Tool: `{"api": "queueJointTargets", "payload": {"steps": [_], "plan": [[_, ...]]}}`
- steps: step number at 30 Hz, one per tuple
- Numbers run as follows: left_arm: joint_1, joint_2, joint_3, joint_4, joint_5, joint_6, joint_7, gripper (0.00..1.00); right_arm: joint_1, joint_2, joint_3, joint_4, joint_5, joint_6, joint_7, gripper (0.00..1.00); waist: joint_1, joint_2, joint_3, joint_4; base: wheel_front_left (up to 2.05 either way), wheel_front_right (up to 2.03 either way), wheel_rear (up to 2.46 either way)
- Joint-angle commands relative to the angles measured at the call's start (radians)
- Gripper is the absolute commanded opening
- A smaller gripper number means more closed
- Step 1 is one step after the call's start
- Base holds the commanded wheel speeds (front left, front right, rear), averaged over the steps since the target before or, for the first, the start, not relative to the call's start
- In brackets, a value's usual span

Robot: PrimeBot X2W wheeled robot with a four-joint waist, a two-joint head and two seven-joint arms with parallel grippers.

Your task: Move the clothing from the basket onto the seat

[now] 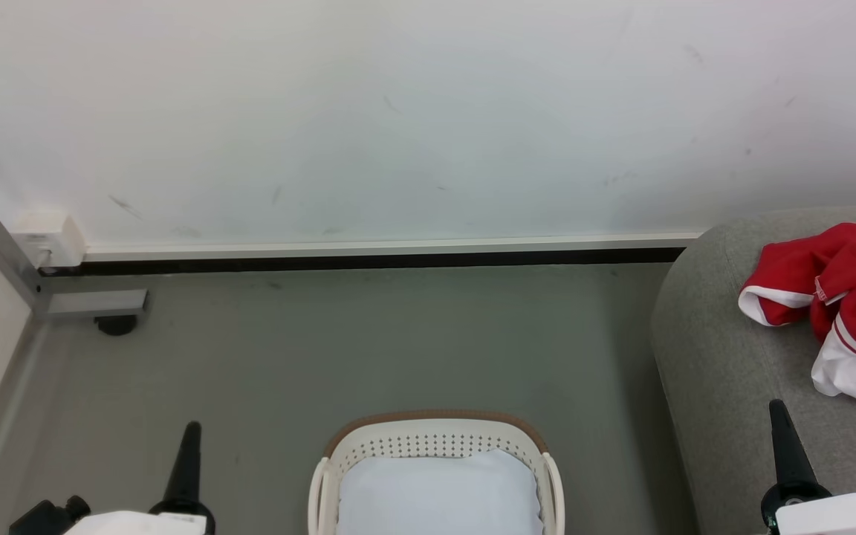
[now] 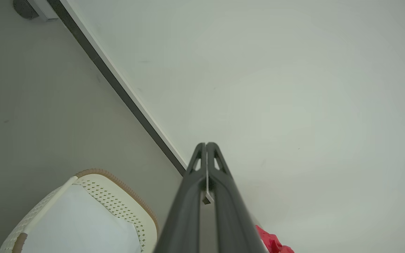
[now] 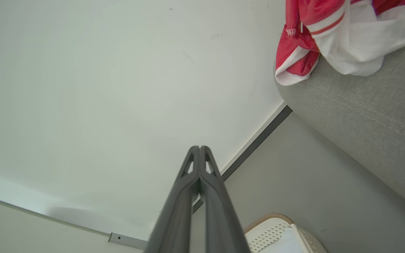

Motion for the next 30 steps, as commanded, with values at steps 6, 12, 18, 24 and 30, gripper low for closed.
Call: {"api": "queueJointTargets", "payload": {"steps": [6, 12, 18, 24, 30], "plan": [[-0.025, 0.009, 0.009, -0.011, -0.081, -0.002, 0.021, 0.00, -0.024, -0.009, -0.017, -0.011, 0.074, -0.001, 0.019, 0.00, 0.0000, 0.0000, 0.000, 0.004, 0.00, 0.00, 0.00], [-0.028, 0.009, 0.012, -0.010, -0.137, -0.002, 0.036, 0.00, -0.024, -0.008, -0.028, -0.011, 0.127, -0.001, 0.034, 0.00, 0.0000, 0.0000, -0.001, 0.008, 0.00, 0.00, 0.00], [-0.032, 0.009, 0.016, -0.010, -0.191, -0.002, 0.050, 0.00, -0.024, -0.007, -0.038, -0.010, 0.175, -0.001, 0.050, 0.00, 0.0000, 0.0000, -0.001, 0.012, 0.00, 0.00, 0.00], [-0.034, 0.010, 0.020, -0.010, -0.241, -0.003, 0.065, 0.00, -0.025, -0.006, -0.048, -0.010, 0.222, -0.001, 0.064, 0.00, 0.0000, 0.0000, -0.002, 0.015, 0.00, 0.00, 0.00], [-0.038, 0.010, 0.023, -0.010, -0.292, -0.003, 0.078, 0.00, -0.025, -0.005, -0.058, -0.009, 0.268, -0.001, 0.077, 0.00, 0.0000, 0.0000, -0.002, 0.019, 0.00, 0.00, 0.00]]}}
